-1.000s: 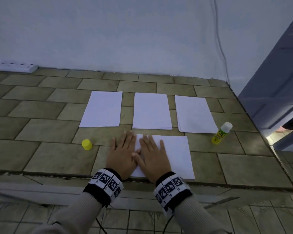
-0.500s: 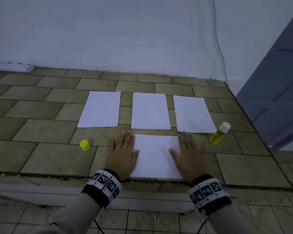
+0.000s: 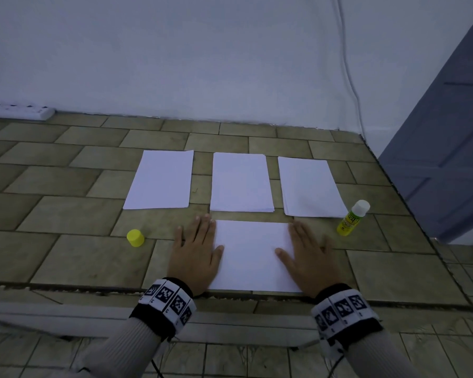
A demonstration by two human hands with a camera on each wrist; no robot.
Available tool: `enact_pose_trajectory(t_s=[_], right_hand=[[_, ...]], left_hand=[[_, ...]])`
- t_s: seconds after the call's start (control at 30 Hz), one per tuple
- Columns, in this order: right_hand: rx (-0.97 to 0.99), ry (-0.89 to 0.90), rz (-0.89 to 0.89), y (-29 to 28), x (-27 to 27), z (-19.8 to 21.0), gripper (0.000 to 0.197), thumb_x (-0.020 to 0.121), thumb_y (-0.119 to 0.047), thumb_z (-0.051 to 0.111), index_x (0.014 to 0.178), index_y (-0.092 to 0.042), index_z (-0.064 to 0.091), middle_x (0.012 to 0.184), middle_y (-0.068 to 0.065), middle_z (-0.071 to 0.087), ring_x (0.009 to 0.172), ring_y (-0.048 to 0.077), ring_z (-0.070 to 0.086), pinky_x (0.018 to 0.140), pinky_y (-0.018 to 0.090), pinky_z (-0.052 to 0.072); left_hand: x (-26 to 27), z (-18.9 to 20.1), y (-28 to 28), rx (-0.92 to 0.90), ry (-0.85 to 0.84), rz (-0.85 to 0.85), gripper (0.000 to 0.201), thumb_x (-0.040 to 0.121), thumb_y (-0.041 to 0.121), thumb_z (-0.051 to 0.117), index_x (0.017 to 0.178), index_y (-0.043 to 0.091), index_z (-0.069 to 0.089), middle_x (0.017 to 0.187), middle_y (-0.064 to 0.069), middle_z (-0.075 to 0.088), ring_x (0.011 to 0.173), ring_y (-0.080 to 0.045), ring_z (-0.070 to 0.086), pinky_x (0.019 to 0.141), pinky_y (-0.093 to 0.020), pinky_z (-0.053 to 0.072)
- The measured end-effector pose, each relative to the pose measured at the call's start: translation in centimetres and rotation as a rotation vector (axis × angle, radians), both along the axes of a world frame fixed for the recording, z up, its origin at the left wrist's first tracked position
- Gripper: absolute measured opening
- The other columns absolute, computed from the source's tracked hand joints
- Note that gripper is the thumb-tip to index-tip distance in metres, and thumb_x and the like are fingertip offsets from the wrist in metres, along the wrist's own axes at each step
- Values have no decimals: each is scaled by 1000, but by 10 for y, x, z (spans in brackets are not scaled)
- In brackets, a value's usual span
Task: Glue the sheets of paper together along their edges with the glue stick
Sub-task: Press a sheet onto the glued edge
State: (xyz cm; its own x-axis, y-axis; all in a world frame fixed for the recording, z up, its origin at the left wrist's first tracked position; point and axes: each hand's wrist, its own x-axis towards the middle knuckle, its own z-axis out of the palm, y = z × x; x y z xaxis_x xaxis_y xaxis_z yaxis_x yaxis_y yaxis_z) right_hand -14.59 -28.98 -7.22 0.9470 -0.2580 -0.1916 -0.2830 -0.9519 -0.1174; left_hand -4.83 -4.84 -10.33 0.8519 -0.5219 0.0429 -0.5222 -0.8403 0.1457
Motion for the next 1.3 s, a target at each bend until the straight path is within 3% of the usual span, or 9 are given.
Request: enact_pose_trajectory(t_s=[0.13, 0.23, 0.4, 0.53, 0.8, 0.97, 1.07, 1.17, 1.3], right_hand=[[12, 69, -41, -10, -14, 29, 77, 95, -60, 24, 152, -10, 6, 161, 7, 8, 146, 21, 15, 116, 44, 22], [134, -1, 1, -13, -4, 51, 65, 96, -44, 45, 147, -11, 21, 152, 9, 31, 135, 24, 37, 107, 39, 36], [151, 79, 224, -8, 21, 56, 64, 98, -31, 48, 149, -9, 15, 157, 8, 19, 143, 23, 22, 114, 38, 28], [25, 102, 267, -11, 38, 47, 49, 95, -29, 47, 138, -10, 33, 136, 9, 42, 122, 25, 43, 98, 38, 41], [86, -2, 239, -17, 59, 48, 43, 93, -3, 50, 133, -8, 36, 119, 12, 45, 91, 24, 57, 76, 30, 48], [211, 62, 218, -24, 63, 56, 26, 90, 8, 43, 110, -6, 55, 115, 13, 58, 104, 26, 54, 85, 28, 44], [234, 31, 259, -30, 61, 71, 21, 92, 2, 47, 99, -6, 65, 107, 7, 63, 100, 19, 56, 79, 18, 38], [238, -25, 298, -35, 58, 97, 17, 90, -3, 55, 96, -11, 68, 93, -5, 56, 82, 2, 48, 68, 6, 30], [264, -140, 286, -44, 54, 138, 17, 85, -3, 62, 87, -19, 69, 81, -11, 58, 68, -6, 47, 62, 0, 35]], left_hand=[[0, 0, -2, -2, 21, 2, 81, 94, 60, 1, 153, 9, 23, 161, -7, 18, 149, -24, 15, 118, -55, 13], [0, 0, -2, 13, 39, 3, 95, 86, 71, -14, 155, 11, 13, 163, -5, 7, 151, -22, 3, 120, -54, 5], [-1, 4, -2, 32, 62, 2, 104, 79, 76, -21, 156, 12, 8, 164, -4, 1, 151, -21, -3, 120, -53, 0], [-3, 7, -2, 41, 74, -5, 107, 76, 77, -25, 156, 11, 6, 164, -4, -2, 151, -21, -6, 120, -52, -3], [-2, 6, -1, 48, 70, -11, 107, 78, 80, -19, 156, 11, 8, 163, -5, -2, 151, -23, -4, 119, -52, -5], [-2, 5, 0, 54, 64, -20, 106, 79, 80, -15, 155, 10, 9, 163, -6, 0, 151, -24, -2, 118, -52, -5], [-3, 5, 0, 31, 61, -23, 105, 82, 80, -11, 155, 9, 12, 163, -8, 4, 150, -25, 2, 117, -53, -3], [-4, 10, -1, 42, 80, -9, 109, 75, 82, -18, 156, 12, 2, 163, -5, -3, 151, -22, -5, 116, -48, -11], [-5, 12, -1, -25, 125, 17, 106, 76, 85, -10, 155, 15, -10, 163, -2, -8, 150, -17, -11, 118, -48, -12]])
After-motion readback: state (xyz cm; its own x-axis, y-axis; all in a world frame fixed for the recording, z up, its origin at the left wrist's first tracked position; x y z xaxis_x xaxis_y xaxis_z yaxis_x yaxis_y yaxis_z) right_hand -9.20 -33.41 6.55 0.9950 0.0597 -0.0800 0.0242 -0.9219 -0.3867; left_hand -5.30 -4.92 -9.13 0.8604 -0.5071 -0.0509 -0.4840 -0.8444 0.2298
